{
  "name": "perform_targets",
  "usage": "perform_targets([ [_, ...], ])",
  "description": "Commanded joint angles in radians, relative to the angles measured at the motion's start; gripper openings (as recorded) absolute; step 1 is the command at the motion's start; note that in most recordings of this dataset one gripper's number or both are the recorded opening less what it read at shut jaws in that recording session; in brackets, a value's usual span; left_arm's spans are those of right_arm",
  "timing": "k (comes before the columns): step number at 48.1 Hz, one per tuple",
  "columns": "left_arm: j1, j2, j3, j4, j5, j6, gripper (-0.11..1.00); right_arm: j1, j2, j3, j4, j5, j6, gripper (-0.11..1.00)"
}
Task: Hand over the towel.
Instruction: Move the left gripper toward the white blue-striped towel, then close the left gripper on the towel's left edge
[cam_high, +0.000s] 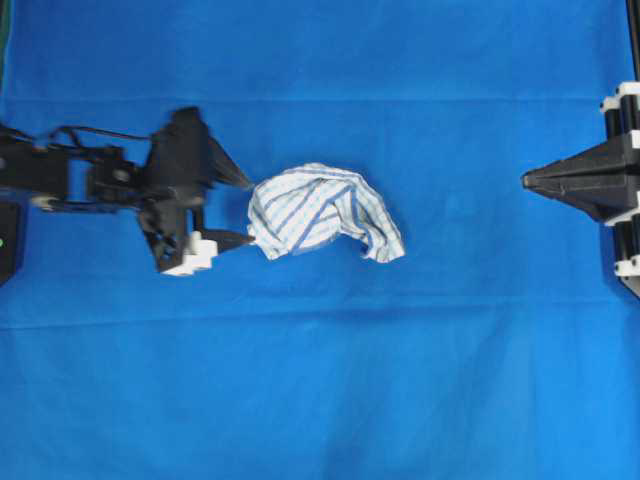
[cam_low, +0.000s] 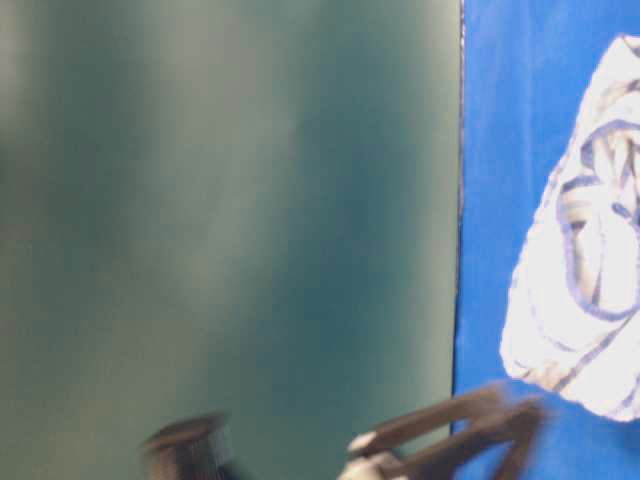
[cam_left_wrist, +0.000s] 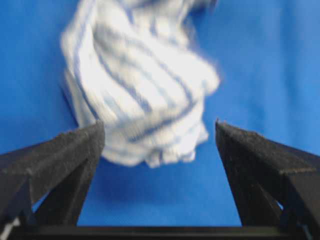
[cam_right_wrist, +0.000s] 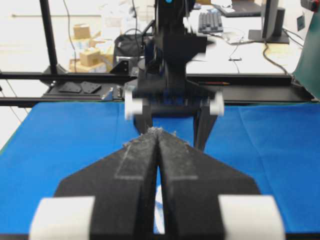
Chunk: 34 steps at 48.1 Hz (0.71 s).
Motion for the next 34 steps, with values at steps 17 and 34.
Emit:
perform_targets([
  [17, 0.008, 0.164, -0.061, 0.000, -0.040, 0.009, 0.92, -0.002, 0.020, -0.020, 0.000, -0.003, -0.002, 0.00],
  [34, 0.023, 0.144, -0.046, 0.000, -0.040, 0.020, 0.28, -0.008, 0.021, -0.021, -0.002, -0.003, -0.003, 0.00],
])
